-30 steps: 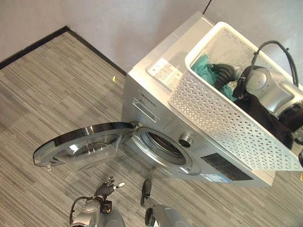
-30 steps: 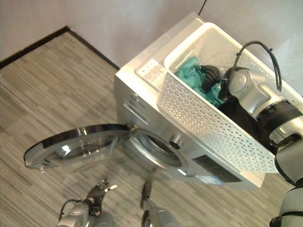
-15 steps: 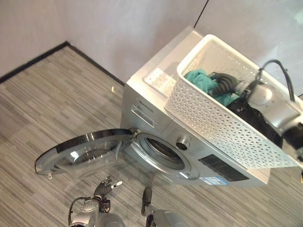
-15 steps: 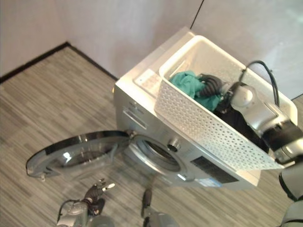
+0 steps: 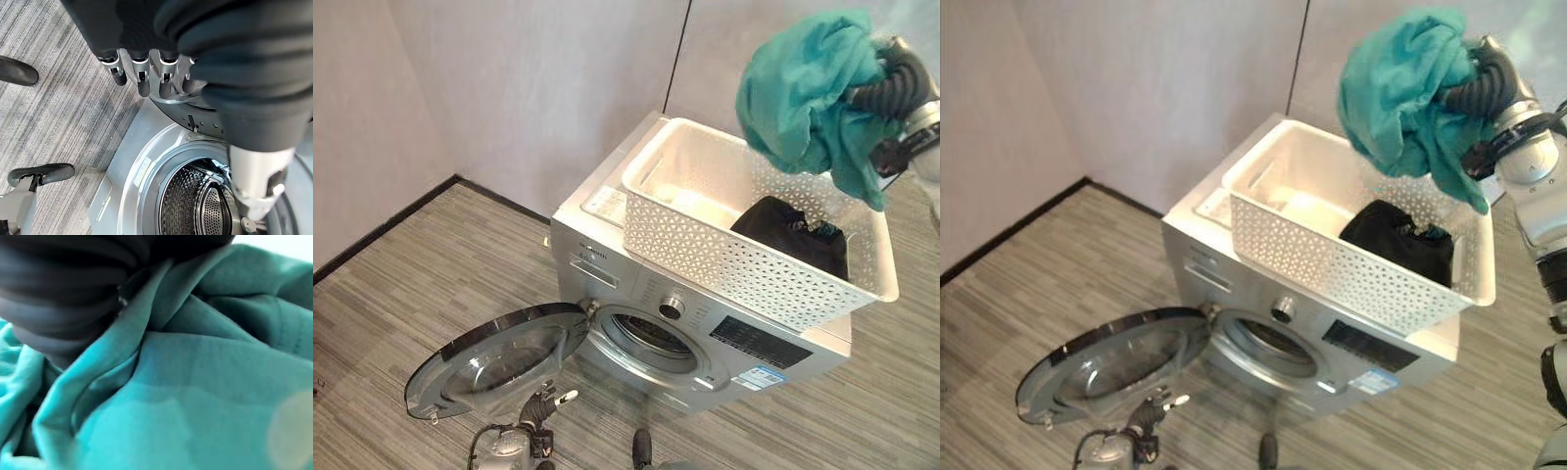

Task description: Grab the laundry basket,head to the washer,open it,put in the laundry and shut it.

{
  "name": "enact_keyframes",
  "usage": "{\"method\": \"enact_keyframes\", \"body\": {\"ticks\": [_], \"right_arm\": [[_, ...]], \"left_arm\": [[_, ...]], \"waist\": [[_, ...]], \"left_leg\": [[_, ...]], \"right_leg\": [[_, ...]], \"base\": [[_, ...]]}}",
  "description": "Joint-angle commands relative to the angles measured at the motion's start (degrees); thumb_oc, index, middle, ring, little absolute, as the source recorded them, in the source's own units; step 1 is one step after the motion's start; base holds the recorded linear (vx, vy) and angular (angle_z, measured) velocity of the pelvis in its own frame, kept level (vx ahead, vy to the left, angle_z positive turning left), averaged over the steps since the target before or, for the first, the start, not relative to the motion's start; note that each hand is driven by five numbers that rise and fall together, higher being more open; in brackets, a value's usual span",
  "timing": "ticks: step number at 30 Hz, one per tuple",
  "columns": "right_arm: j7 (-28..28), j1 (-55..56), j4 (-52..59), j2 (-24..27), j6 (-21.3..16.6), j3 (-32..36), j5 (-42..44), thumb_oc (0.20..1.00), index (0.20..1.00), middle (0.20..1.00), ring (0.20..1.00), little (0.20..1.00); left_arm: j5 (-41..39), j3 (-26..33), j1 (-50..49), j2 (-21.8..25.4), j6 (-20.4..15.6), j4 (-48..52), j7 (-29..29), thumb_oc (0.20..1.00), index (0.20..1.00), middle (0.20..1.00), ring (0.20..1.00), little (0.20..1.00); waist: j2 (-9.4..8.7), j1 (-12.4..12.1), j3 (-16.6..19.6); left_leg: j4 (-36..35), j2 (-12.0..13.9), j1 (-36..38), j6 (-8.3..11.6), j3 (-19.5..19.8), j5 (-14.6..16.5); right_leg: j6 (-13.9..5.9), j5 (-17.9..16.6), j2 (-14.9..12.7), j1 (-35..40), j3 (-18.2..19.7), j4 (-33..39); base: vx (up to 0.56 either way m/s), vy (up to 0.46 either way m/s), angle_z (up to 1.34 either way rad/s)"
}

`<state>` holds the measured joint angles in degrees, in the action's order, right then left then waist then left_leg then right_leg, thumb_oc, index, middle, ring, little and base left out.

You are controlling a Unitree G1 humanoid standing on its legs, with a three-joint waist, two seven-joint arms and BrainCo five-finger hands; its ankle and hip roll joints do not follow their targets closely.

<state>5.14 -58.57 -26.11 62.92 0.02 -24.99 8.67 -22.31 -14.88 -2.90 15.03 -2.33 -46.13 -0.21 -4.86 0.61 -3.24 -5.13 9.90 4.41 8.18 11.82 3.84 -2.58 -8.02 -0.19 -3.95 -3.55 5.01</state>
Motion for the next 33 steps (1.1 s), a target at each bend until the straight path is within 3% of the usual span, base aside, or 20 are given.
{"method": "enact_keyframes", "body": {"ticks": [1,12,20,22,24,33], "right_arm": [[4.44,-8.89,-3.32,-0.78,-1.96,0.68,0.52,0.200,0.200,0.200,0.200,0.200],[7.92,-7.25,3.83,-1.59,-2.97,5.97,-1.27,0.200,0.200,0.200,0.200,0.200],[8.31,7.58,18.12,1.45,-2.59,19.46,-6.59,0.200,0.200,0.200,0.200,0.200],[8.59,12.81,21.35,1.22,-2.37,24.02,-8.27,0.200,0.200,0.200,0.200,0.200],[8.86,19.01,23.56,0.07,-2.17,29.13,-9.08,0.200,0.200,0.200,0.200,0.200],[8.34,34.42,31.14,-5.30,-1.45,40.99,-11.10,0.200,0.200,0.200,0.200,0.200]], "left_arm": [[1.14,-4.30,1.89,1.47,-1.31,-1.05,0.70,1.000,1.000,1.000,1.000,1.000],[2.09,-4.56,2.74,0.43,-1.69,-1.35,1.43,1.000,1.000,1.000,1.000,1.000],[4.49,-2.85,1.85,0.46,-2.19,0.64,1.06,1.000,1.000,1.000,1.000,1.000],[4.92,-1.60,1.11,0.53,-2.29,1.09,1.11,1.000,1.000,1.000,1.000,1.000],[4.93,0.06,0.48,0.08,-2.43,1.12,1.20,1.000,1.000,1.000,1.000,1.000],[6.08,4.42,-1.42,0.70,-2.94,1.19,1.37,1.000,1.000,1.000,1.000,1.000]], "waist": [[-2.23,-2.05,2.98],[-1.68,-0.87,2.77],[-1.31,1.53,2.98],[-1.09,2.47,2.80],[-0.32,3.93,2.37],[0.07,5.33,1.19]], "left_leg": [[0.57,-2.49,4.06,-5.76,-4.54,4.53],[1.41,-5.07,6.09,-7.62,-6.72,6.36],[2.90,-7.61,7.99,-9.63,-9.58,9.00],[5.28,-8.86,8.05,-10.60,-10.97,10.73],[7.28,-9.90,8.38,-11.81,-12.49,12.78],[10.56,-12.76,8.74,-14.47,-17.76,15.60]], "right_leg": [[-4.83,4.39,-5.52,-3.95,2.45,-4.12],[-6.27,2.42,-6.93,-4.83,4.89,-5.00],[-8.26,0.50,-7.61,-6.17,8.65,-5.61],[-9.08,-0.55,-7.54,-6.68,11.12,-5.50],[-10.09,-1.23,-7.45,-6.88,12.92,-5.13],[-12.42,-3.63,-8.41,-8.59,16.24,-4.45]], "base": [[-0.05,0.057,-0.03],[-0.04,0.060,-0.16],[-0.02,0.075,-0.25],[-0.01,0.082,-0.41],[0.00,0.092,-0.56],[-0.02,0.069,-0.43]]}}
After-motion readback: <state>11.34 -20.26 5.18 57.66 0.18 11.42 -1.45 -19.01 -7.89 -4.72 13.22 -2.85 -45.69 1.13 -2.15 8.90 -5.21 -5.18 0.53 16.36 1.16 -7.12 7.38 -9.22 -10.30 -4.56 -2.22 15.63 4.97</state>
